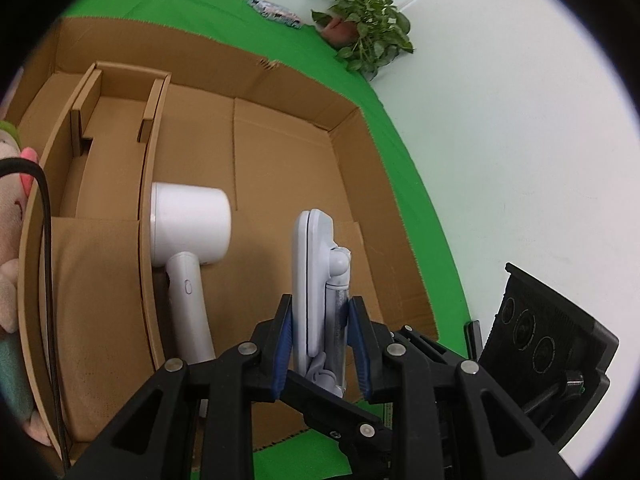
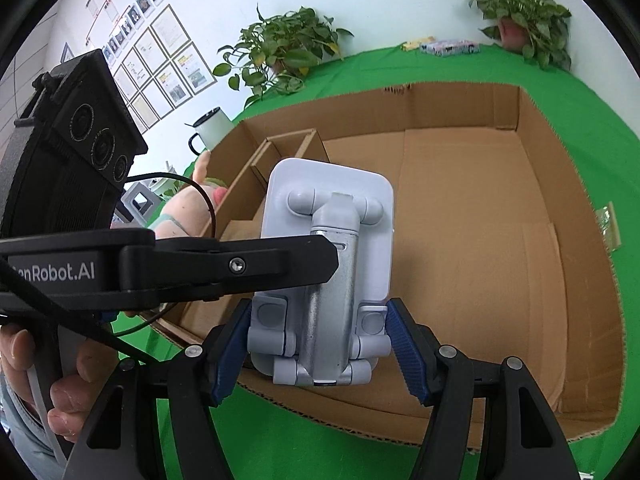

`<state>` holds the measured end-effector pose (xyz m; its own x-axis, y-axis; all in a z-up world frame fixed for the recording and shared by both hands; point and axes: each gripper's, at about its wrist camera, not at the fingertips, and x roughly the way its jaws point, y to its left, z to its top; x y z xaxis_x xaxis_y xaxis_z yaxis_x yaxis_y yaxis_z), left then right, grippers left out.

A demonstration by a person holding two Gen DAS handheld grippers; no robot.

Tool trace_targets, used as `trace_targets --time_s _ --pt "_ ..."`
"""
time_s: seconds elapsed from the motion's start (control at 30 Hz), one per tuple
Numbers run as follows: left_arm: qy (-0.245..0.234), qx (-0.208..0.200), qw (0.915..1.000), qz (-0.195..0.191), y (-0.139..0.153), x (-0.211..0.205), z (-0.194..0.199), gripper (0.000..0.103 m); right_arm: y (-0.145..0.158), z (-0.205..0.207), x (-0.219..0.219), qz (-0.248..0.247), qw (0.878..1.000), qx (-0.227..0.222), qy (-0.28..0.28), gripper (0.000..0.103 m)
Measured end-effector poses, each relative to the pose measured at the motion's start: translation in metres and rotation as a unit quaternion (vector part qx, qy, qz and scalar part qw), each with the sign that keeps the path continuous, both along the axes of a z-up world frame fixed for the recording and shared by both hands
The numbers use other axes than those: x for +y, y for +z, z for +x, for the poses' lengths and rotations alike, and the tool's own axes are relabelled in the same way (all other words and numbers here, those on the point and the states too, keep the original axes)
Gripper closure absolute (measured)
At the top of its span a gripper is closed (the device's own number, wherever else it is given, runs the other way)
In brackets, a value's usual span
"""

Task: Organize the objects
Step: 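Carry the phone stand with the right gripper over the large box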

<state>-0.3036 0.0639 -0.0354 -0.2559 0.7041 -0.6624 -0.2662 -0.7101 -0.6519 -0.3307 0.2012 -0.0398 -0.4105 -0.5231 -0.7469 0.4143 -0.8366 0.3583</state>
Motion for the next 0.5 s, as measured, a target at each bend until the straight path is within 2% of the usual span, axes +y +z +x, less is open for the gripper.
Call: trace_targets --time_s 0.23,0.5 --pt "0.004 -0.023 0.9995 -0.023 -0.022 0.004 -0.005 0.077 -0.027 -0.005 0.000 -0.009 0.999 -0.044 -0.003 0.040" --pt "0.010 -0.035 0.9988 -0.032 -0.028 0.005 -0.008 0.077 -0.031 -0.008 0.001 -0.014 0.998 -0.059 -0.004 0.040"
